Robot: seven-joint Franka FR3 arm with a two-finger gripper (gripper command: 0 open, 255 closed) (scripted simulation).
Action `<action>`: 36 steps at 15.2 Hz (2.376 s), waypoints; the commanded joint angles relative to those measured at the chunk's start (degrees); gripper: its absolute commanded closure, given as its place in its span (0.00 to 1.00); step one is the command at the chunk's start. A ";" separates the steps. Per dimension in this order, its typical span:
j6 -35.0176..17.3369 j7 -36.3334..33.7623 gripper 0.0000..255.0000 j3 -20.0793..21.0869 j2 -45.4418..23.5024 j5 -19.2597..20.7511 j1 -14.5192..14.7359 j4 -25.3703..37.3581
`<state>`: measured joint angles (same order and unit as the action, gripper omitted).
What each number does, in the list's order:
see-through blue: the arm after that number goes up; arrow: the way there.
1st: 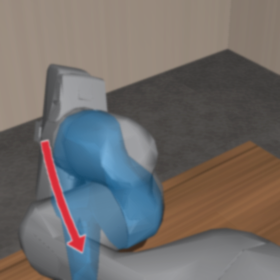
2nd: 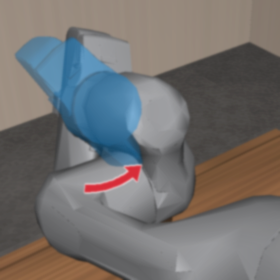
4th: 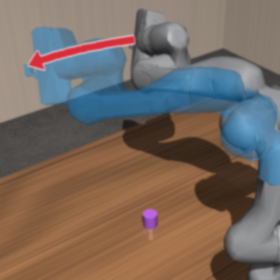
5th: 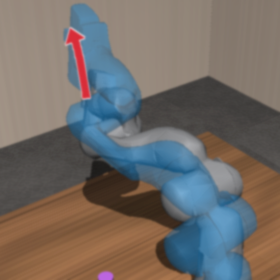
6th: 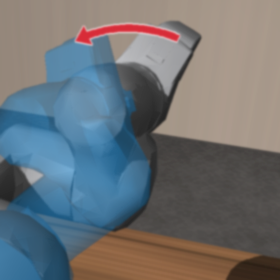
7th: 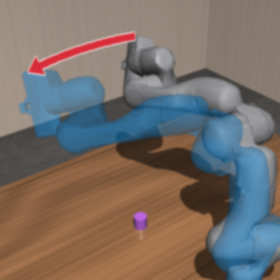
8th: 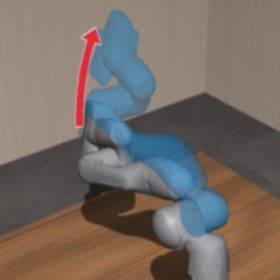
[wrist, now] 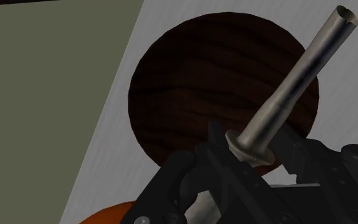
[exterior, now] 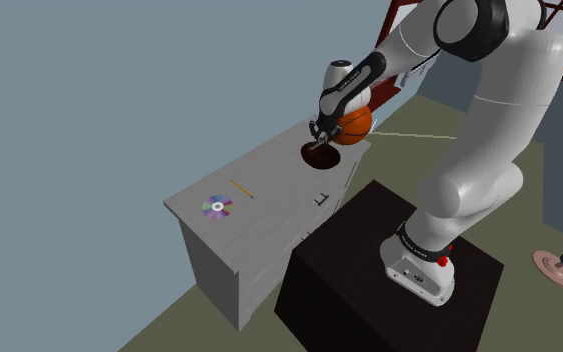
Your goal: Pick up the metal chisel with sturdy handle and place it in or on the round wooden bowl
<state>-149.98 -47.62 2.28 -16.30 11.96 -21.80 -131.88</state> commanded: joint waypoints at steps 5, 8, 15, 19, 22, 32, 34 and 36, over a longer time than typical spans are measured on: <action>-4.05 -1.07 1.00 -0.81 -4.29 1.36 0.32 0.25; -5.93 -1.73 1.00 -1.27 -6.53 2.03 0.63 0.60; -7.66 -2.34 1.00 -1.74 -8.70 2.61 0.97 1.04; -7.66 -2.34 0.00 -1.74 -8.70 2.61 0.97 1.04; -7.66 -2.34 0.00 -1.74 -8.70 2.61 0.97 1.04; -1.82 -0.88 0.00 -0.20 -1.45 0.68 0.37 -0.40; -1.82 -0.88 0.00 -0.20 -1.45 0.68 0.37 -0.40; -1.82 -0.88 0.00 -0.20 -1.45 0.68 0.37 -0.40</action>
